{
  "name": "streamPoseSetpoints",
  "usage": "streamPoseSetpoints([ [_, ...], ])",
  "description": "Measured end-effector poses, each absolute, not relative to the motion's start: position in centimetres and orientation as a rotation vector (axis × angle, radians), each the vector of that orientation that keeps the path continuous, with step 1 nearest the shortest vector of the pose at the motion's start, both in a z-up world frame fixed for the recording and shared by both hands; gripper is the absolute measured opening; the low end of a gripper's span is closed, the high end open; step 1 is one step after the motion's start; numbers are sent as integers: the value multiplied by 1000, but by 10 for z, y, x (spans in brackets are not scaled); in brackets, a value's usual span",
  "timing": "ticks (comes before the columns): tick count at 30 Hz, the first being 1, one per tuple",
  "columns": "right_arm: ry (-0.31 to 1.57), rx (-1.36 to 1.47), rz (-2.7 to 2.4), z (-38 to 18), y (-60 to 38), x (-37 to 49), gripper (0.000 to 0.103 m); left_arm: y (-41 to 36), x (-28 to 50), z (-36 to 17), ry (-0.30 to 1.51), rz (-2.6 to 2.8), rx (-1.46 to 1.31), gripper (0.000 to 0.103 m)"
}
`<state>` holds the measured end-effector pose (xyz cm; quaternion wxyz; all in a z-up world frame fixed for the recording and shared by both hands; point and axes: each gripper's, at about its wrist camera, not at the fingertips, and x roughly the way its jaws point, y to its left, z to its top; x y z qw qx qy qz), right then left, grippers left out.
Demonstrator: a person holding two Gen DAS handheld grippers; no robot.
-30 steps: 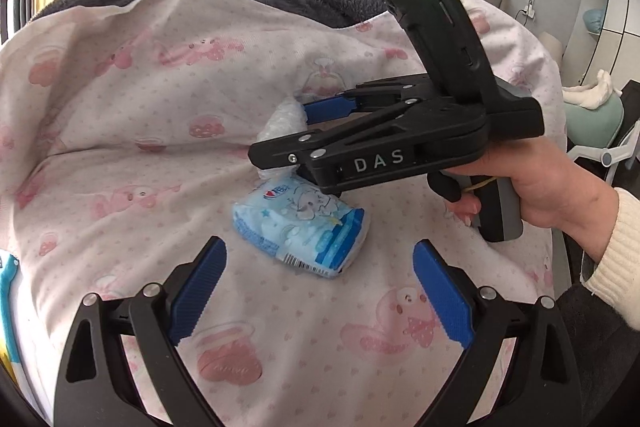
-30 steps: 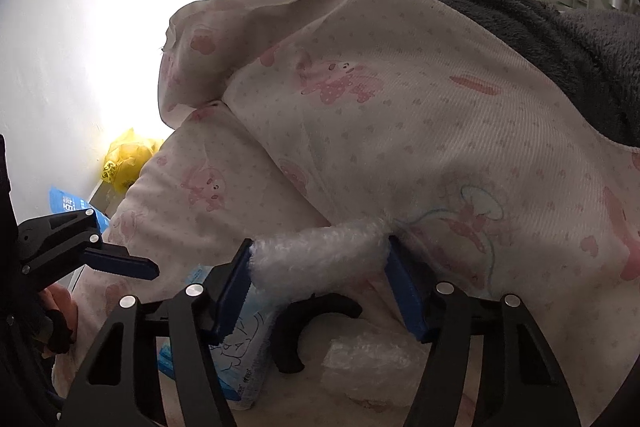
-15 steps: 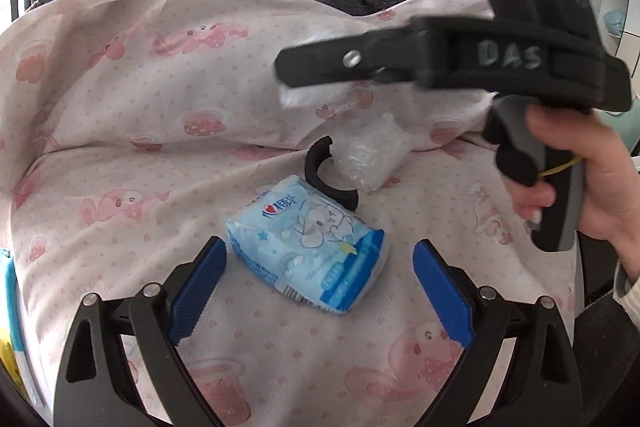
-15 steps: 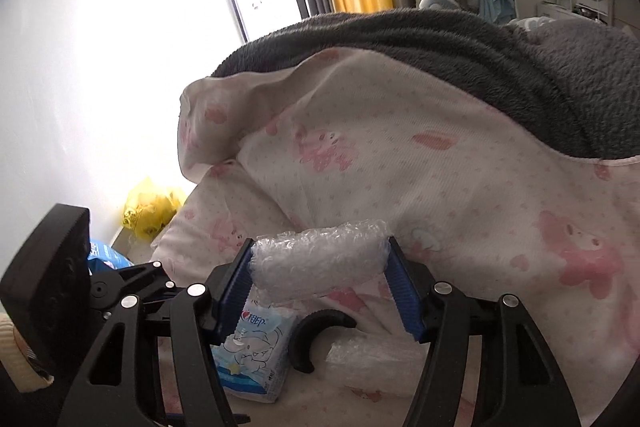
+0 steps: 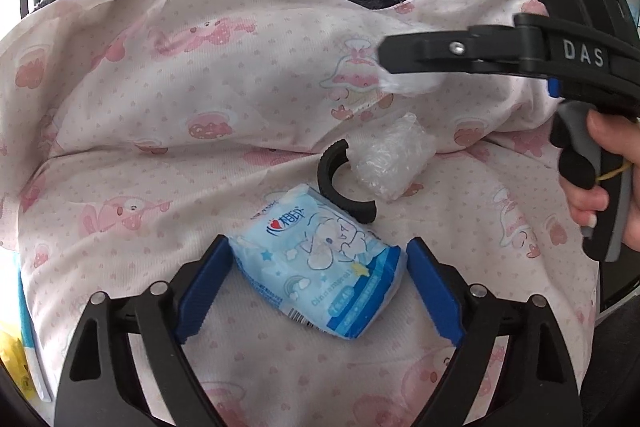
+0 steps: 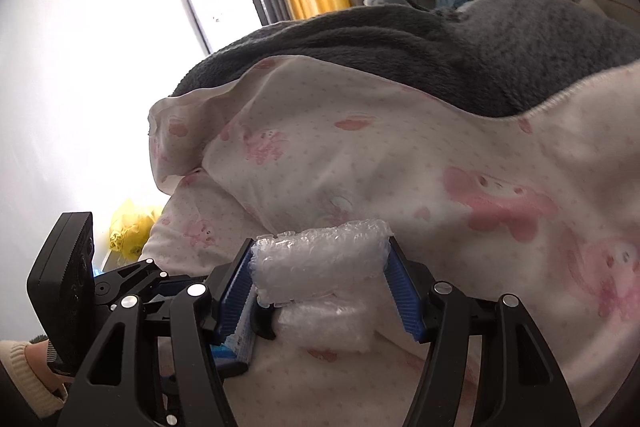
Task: Collect trash
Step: 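Grasp the blue wet-wipe pack with the left gripper while the right holds the bubble wrap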
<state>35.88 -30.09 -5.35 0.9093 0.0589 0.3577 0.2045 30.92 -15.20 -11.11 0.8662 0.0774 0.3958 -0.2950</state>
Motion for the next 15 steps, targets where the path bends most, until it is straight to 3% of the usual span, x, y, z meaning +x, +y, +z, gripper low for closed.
streamPoseSetpoints([
  [9,733,173,341,-49,-312,330,64,-142,293,-103,753,-575,133,77],
  [15,733,185,298,-44,-307,308,64,-119,276,-89,701,-532,100,75],
])
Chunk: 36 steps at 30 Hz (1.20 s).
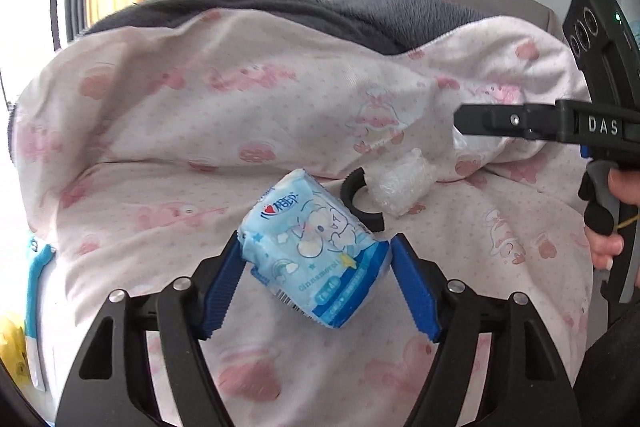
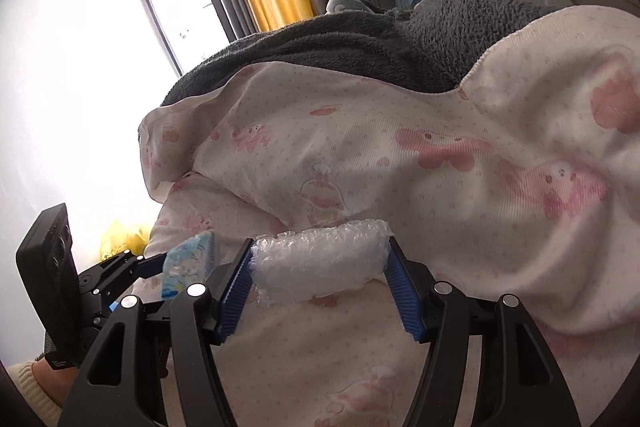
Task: Collect trash
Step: 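Grasp the blue wet-wipe pack with the left gripper while the right holds the bubble wrap, then carry the wipe pack to the bin and open the left gripper while the right carries bubble wrap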
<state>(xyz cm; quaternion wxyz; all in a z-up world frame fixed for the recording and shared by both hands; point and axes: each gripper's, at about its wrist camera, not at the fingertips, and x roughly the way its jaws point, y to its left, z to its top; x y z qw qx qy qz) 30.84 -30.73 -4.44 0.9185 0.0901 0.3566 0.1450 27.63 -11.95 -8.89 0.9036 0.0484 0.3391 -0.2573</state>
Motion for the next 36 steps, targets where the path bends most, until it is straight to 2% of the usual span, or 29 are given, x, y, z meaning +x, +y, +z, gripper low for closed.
streamPoseSetpoints([
  [19,740,69,320,-51,-241,206,64,-34,209,-50,660,-352,-13,74],
  [36,685,17,459,-28,-145,202,64,67,182,-90,754,-154,-28,74],
])
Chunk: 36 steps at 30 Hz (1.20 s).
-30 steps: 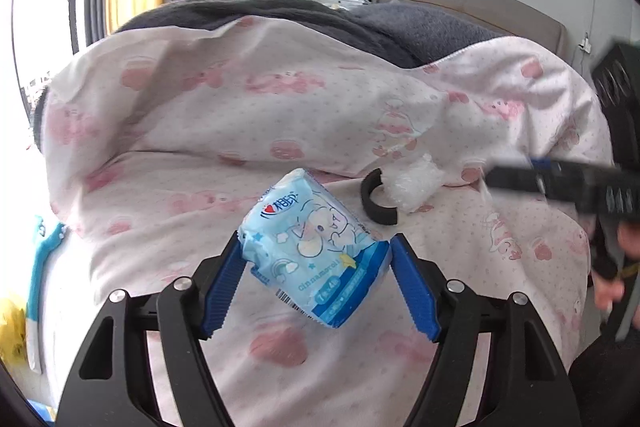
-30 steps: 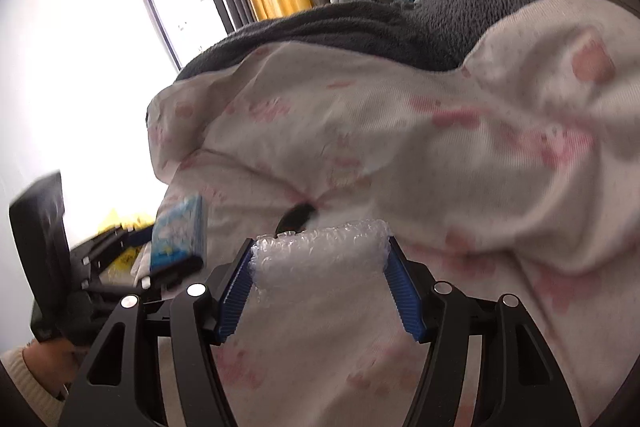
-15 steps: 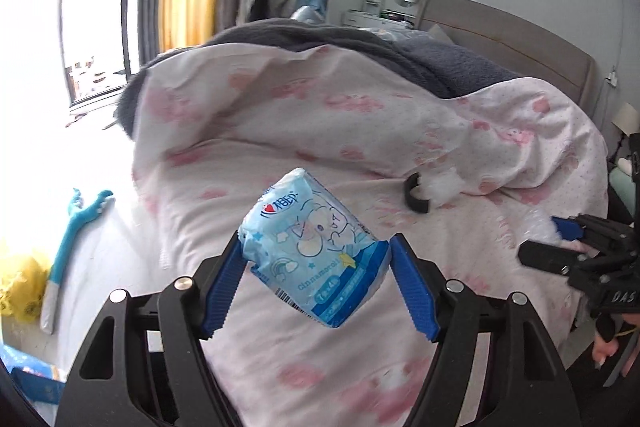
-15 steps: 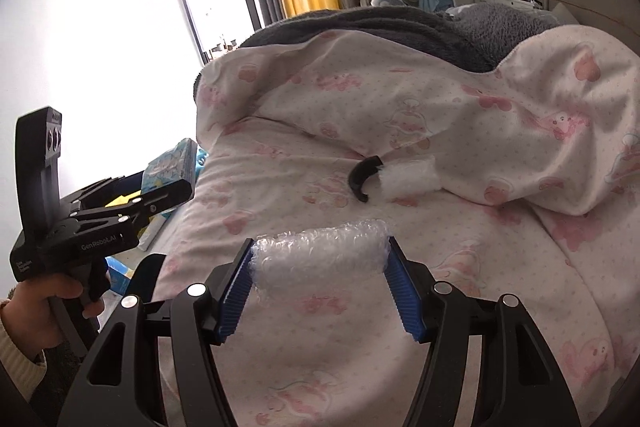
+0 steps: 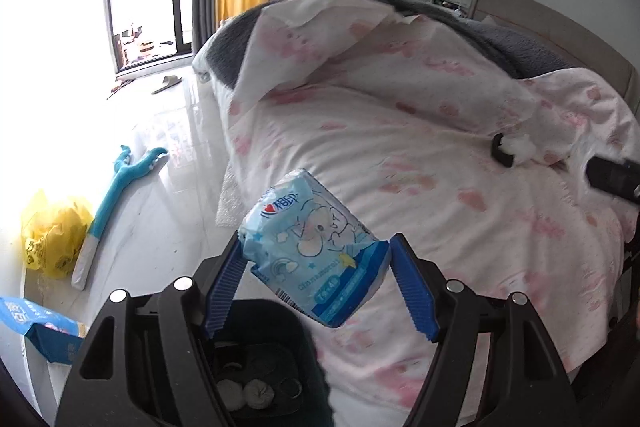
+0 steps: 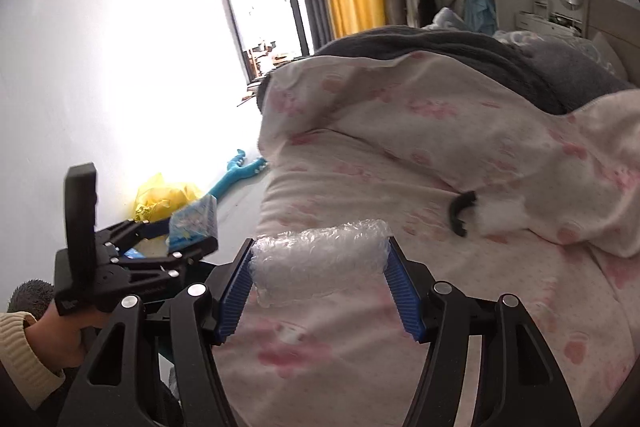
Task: Collect trash
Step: 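Carry the wipe pack to the bin and open the left gripper while the right carries bubble wrap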
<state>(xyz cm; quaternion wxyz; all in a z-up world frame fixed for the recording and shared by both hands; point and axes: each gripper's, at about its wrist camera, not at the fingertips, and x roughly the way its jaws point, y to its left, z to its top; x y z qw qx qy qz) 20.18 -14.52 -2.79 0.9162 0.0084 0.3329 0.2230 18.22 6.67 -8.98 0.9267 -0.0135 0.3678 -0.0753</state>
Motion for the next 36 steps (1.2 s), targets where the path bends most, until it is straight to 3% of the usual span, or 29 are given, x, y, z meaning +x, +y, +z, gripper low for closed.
streamPoseSetpoints([
  [23,744,-44,597,-44,-21,206,64,164,166,-160,991,-12,-128,74],
  [36,825,-80,650,-71,33,217,64,193,156,-211,1216,-18,-175,77],
])
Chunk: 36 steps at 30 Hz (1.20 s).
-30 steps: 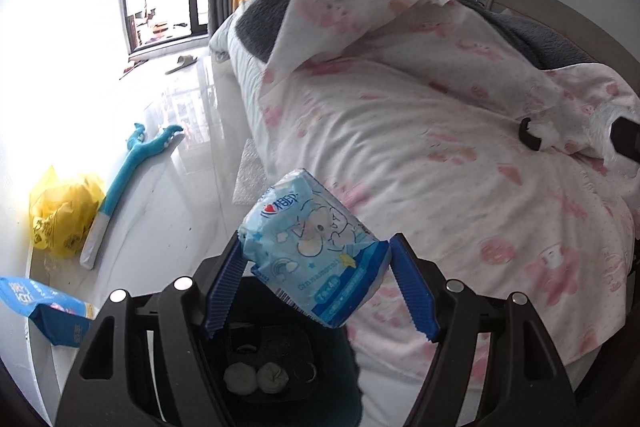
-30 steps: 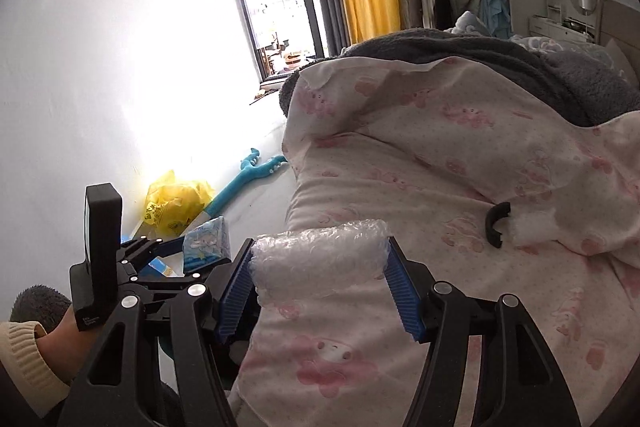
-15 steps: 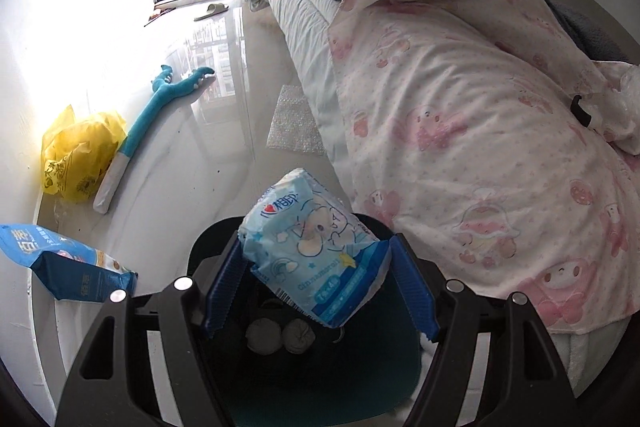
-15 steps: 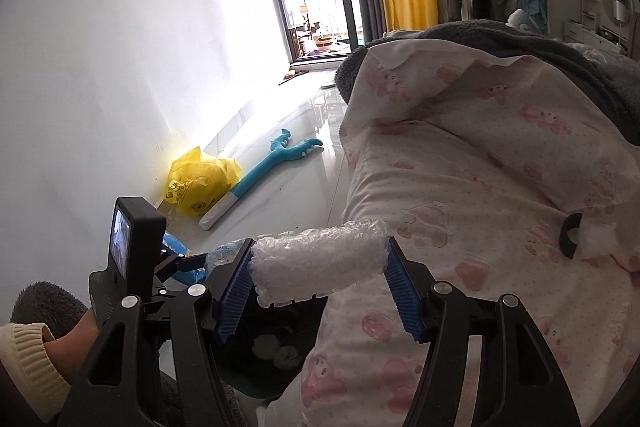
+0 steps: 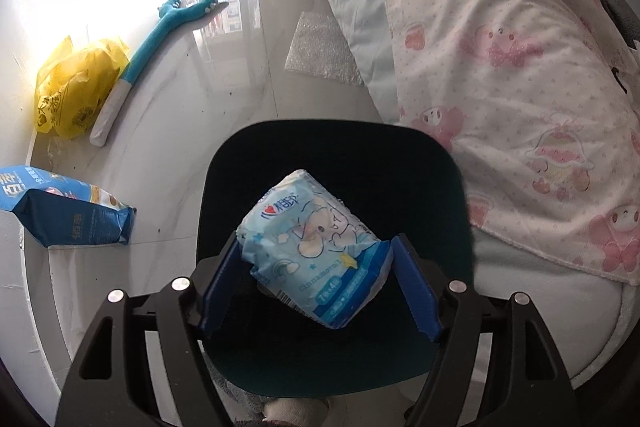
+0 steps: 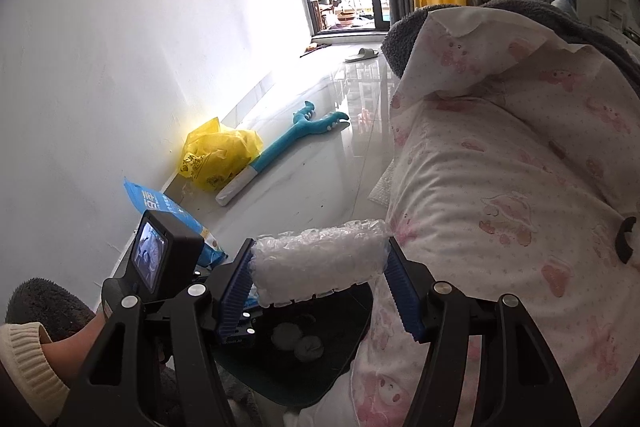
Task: Collect trash
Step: 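Carry the wipe pack to the bin and open the left gripper while the right carries bubble wrap, then lower the bubble wrap in the right gripper into the black bin and open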
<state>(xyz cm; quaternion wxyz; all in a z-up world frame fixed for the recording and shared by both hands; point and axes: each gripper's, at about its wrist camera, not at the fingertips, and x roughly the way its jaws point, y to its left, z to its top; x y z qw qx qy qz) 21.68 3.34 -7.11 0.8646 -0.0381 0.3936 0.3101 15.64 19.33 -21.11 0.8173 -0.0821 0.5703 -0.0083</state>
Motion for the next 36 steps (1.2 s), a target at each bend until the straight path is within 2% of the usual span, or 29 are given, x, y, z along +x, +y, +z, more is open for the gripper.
streamPoseSetpoints([
  [5,866,-92,649,-83,45,224,64,200,148,-223,1268,-39,-179,84],
  [10,917,-111,647,-99,58,227,64,218,138,-215,1236,-27,-218,92],
  [18,981,-137,649,-122,77,229,64,238,126,-196,1176,-13,-219,92],
  [24,1036,-126,652,-139,92,231,64,250,113,-172,1064,-11,-191,92],
  [36,1158,-207,647,-196,125,231,64,269,92,-112,844,-13,-183,79],
])
